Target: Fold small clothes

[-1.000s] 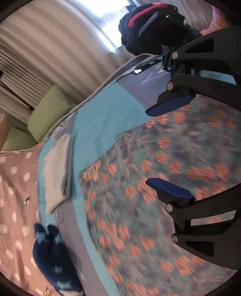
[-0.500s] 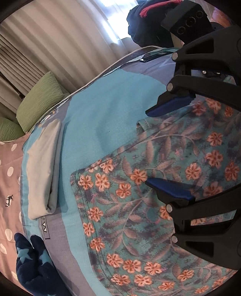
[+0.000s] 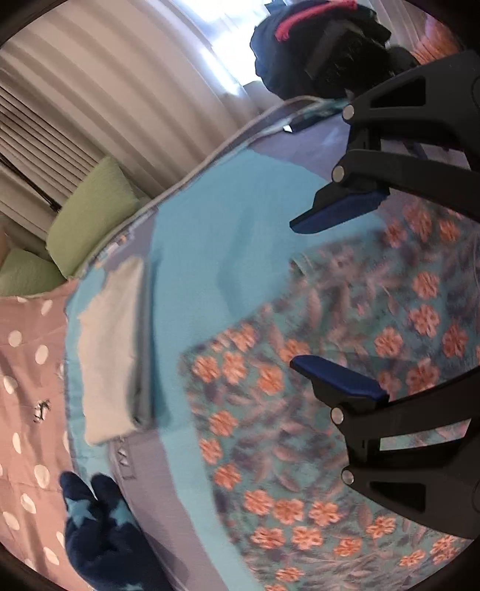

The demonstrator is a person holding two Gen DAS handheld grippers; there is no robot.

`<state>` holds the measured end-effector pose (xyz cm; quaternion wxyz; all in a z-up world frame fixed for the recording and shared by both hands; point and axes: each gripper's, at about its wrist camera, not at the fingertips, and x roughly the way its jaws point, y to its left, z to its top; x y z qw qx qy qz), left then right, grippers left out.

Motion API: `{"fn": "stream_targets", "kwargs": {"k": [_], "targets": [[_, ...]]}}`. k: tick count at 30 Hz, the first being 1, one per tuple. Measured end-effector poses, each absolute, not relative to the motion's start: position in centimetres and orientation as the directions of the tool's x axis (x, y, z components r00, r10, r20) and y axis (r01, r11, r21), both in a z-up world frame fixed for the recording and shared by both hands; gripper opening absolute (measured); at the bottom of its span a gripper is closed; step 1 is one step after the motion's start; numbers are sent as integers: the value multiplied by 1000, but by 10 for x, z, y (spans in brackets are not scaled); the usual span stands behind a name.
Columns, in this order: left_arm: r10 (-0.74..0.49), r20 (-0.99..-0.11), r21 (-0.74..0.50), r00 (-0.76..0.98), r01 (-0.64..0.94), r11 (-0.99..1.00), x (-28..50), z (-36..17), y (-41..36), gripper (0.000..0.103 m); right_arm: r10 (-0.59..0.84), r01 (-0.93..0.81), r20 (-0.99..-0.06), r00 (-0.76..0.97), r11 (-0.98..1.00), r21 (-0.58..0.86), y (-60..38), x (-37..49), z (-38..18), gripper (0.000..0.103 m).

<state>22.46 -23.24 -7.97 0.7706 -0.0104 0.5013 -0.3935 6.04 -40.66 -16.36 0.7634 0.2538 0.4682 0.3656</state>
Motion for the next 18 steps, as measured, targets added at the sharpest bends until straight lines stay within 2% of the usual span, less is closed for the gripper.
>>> {"fn": "stream_targets", "kwargs": {"k": [3, 7, 11, 14, 16, 18], "targets": [[-593, -792, -391, 146, 625, 676, 224, -84, -254, 69, 819, -245, -491, 296, 562, 790, -403, 53, -174, 40], [-547, -832, -379, 94, 624, 684, 226, -112, -280, 69, 813, -124, -498, 300, 551, 825, -393, 73, -178, 40], [-563, -820, -395, 105, 609, 688, 233, -114, -284, 72, 801, -88, -501, 328, 554, 828, -379, 103, -179, 40], [-559, -822, -392, 103, 609, 689, 236, -115, -285, 72, 761, -34, -553, 339, 598, 801, -370, 110, -183, 8], [-553, -826, -382, 110, 612, 692, 235, -115, -288, 72, 759, -19, -537, 368, 583, 812, -373, 99, -181, 6], [-564, -818, -387, 117, 612, 689, 235, -116, -290, 73, 730, -31, -562, 389, 620, 784, -374, 89, -177, 4]]}}
